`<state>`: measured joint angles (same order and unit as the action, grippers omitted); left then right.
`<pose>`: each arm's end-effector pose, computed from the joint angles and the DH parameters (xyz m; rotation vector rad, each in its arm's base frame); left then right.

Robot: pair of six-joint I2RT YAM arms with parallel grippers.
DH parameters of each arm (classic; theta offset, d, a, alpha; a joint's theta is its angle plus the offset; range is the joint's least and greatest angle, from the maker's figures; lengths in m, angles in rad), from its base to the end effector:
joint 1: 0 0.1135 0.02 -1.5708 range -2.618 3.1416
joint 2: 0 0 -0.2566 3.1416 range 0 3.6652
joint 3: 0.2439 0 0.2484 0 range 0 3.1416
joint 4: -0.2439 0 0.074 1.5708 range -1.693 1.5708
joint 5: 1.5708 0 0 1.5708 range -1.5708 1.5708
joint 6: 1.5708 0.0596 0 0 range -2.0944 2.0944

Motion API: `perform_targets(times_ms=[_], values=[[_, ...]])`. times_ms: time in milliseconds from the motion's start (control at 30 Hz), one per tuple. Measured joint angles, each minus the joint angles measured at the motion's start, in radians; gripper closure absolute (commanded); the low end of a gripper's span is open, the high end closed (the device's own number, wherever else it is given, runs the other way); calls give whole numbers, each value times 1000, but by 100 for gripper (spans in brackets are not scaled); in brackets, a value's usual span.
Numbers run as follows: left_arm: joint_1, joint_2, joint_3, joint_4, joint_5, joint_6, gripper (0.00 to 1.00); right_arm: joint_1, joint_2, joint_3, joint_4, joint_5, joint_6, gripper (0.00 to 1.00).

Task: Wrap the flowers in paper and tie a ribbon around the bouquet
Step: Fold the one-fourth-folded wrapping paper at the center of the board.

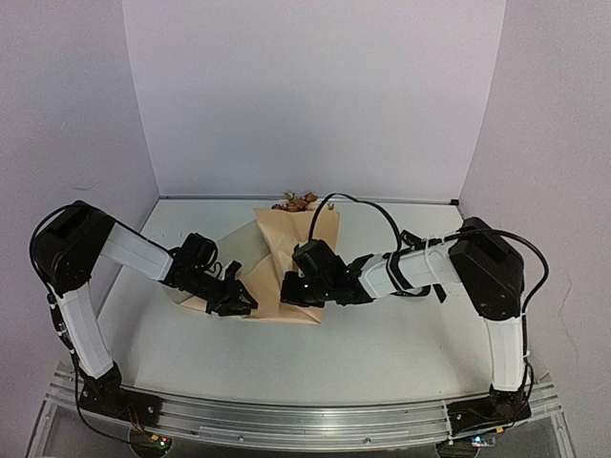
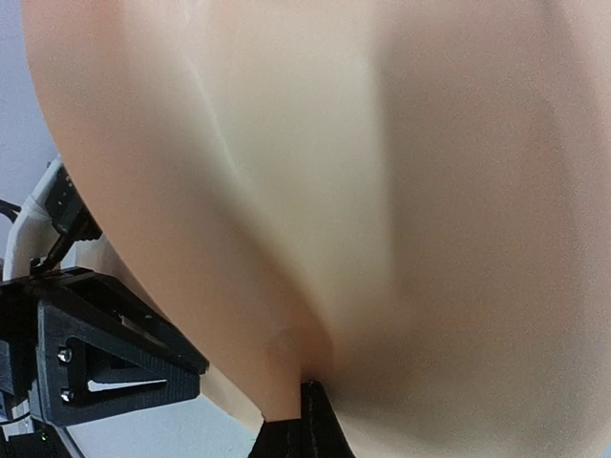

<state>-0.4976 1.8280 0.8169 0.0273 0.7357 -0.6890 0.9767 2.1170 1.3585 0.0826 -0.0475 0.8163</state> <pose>0.2705 -0.1924 0.0908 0.0561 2.7694 -1.3441 0.2628 0.3941 0.1270 -0.2241 2.4396 0.9547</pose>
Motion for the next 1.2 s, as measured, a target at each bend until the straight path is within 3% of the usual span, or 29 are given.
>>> perform_targets(times_ms=[367, 567, 900, 1033, 1200], values=[[9, -165, 11, -9, -97, -81, 50, -8, 39, 27, -2, -36, 10, 78], [77, -397, -94, -69, -203, -142, 42, -9, 40, 28, 1, -66, 11, 78], [119, -791, -371, -258, -399, -294, 42, -11, 41, 29, 20, -120, 12, 80], [121, -854, -440, -288, -468, -360, 43, -12, 44, 29, 30, -136, 15, 81], [122, -805, -445, -260, -519, -380, 44, -15, 47, 29, 30, -160, 20, 79]])
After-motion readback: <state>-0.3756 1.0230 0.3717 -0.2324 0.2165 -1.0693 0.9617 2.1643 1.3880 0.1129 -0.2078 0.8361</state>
